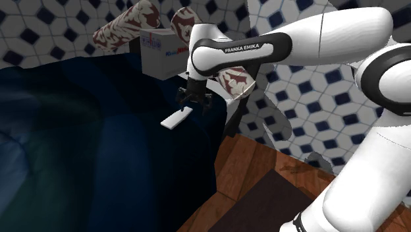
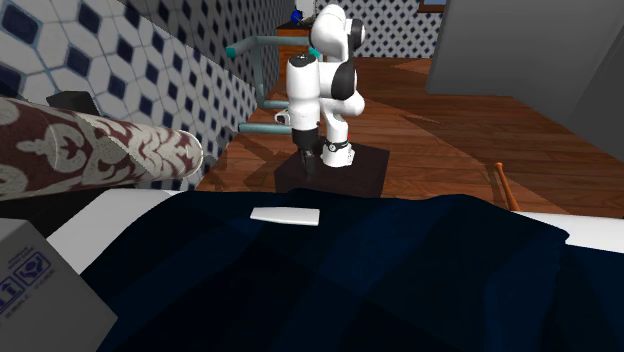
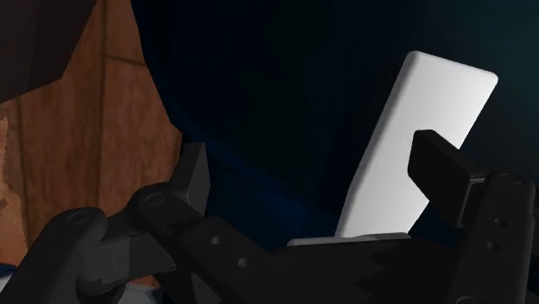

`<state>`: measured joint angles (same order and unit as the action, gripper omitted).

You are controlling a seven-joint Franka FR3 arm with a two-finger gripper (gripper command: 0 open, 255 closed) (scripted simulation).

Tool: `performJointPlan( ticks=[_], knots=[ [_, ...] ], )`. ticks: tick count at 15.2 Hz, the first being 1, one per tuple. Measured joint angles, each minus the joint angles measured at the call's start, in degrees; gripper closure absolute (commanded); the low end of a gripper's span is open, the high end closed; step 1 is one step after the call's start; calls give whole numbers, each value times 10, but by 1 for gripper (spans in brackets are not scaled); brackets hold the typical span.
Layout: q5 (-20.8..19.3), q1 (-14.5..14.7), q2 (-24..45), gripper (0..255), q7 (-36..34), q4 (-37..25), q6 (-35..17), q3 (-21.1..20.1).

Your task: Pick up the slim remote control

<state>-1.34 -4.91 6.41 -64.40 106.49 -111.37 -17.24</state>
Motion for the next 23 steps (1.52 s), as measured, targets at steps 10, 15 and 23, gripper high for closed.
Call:
performJointPlan(
  ticks=[10, 15, 23],
  knots=[
    [-50, 24, 215, 0, -153, -221, 5, 36],
    [-55, 26, 236, 0, -161, -215, -22, 40],
    [-57, 28, 243, 255, -164, -207, -38, 41]
  ],
)
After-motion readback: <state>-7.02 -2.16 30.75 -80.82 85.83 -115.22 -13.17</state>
